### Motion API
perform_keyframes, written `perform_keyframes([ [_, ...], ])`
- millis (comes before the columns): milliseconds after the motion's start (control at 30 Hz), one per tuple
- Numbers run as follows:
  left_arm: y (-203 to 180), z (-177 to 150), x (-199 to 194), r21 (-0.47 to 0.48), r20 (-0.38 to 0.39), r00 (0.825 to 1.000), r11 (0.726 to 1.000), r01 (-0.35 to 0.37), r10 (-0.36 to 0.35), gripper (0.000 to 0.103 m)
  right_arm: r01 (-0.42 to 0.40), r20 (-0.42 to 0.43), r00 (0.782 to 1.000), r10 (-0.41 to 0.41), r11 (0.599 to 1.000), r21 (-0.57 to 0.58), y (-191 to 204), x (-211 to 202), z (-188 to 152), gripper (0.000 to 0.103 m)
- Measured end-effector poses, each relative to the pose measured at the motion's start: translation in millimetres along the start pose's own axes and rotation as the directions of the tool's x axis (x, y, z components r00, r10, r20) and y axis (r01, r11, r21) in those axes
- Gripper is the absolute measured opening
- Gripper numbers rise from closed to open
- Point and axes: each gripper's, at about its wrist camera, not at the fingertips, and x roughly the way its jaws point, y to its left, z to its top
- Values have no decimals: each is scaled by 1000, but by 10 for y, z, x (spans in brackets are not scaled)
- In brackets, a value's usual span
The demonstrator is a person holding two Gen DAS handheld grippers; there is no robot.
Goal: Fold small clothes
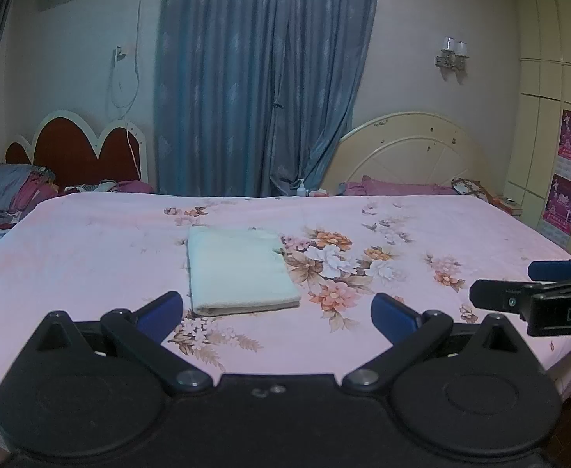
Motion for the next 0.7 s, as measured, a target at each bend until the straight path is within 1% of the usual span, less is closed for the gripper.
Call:
perform_keyframes([
  [700,17,-13,11,8,2,1000,1000,6,-6,102,13,-5,1000,-13,1000,8,-71,-67,-9,103],
])
